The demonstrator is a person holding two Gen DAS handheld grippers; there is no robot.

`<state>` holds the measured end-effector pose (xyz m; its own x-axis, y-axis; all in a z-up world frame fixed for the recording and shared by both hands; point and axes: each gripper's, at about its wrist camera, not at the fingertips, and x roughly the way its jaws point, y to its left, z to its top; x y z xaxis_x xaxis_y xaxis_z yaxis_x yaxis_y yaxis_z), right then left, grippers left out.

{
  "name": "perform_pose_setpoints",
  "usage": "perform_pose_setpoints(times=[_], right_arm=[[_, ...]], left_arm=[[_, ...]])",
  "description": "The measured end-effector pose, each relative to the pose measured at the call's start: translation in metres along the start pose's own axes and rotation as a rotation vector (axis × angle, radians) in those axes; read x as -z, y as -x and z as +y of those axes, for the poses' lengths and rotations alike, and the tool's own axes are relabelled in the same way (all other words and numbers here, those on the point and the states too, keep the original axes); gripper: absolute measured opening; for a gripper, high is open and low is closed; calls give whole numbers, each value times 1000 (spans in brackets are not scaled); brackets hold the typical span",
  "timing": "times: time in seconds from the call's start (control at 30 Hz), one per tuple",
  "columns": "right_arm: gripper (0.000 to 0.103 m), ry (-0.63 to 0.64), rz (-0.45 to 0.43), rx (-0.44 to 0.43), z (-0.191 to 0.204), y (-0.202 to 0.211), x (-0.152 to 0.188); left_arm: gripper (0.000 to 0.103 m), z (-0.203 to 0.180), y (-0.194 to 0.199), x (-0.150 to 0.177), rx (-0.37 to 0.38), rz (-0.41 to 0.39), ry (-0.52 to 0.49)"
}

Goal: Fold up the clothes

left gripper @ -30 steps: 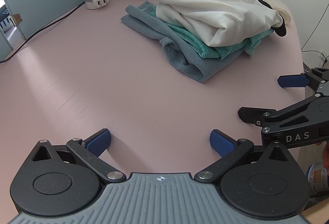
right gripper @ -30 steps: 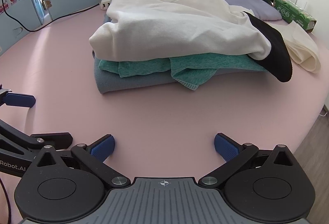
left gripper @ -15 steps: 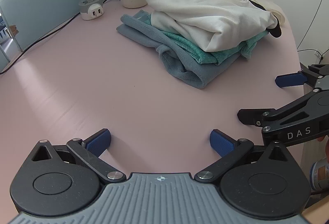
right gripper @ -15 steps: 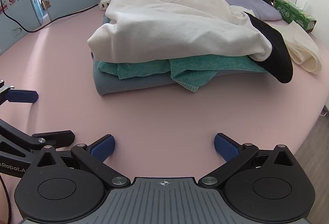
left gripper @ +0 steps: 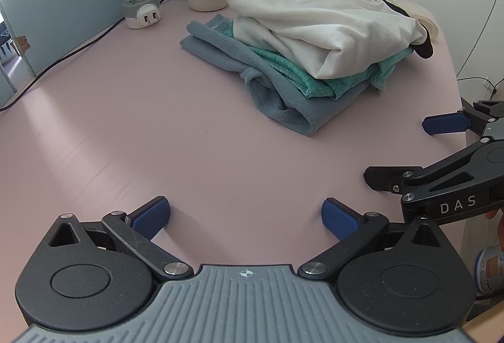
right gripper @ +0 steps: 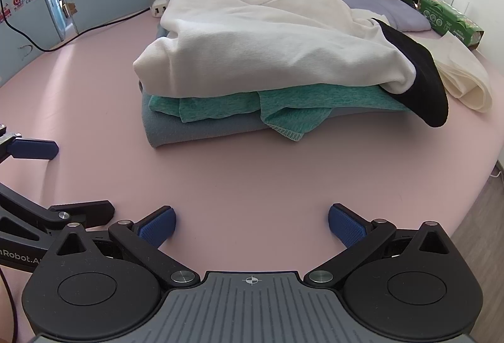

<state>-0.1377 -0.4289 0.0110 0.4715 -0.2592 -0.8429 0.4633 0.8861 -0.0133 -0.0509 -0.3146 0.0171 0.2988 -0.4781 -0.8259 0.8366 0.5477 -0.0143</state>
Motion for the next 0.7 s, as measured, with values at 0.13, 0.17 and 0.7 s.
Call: perform_pose_setpoints(times=[0.13, 0.17, 0.7], right_arm=[[103, 1, -3, 0, -1, 0, 0], [103, 1, -3, 0, -1, 0, 0], [103, -5, -15, 3, 0, 2, 4]], left_arm=[[103, -1, 0, 1, -3, -2, 3], [103, -1, 0, 1, -4, -2, 3], [103, 0, 1, 0, -6, 15, -1]])
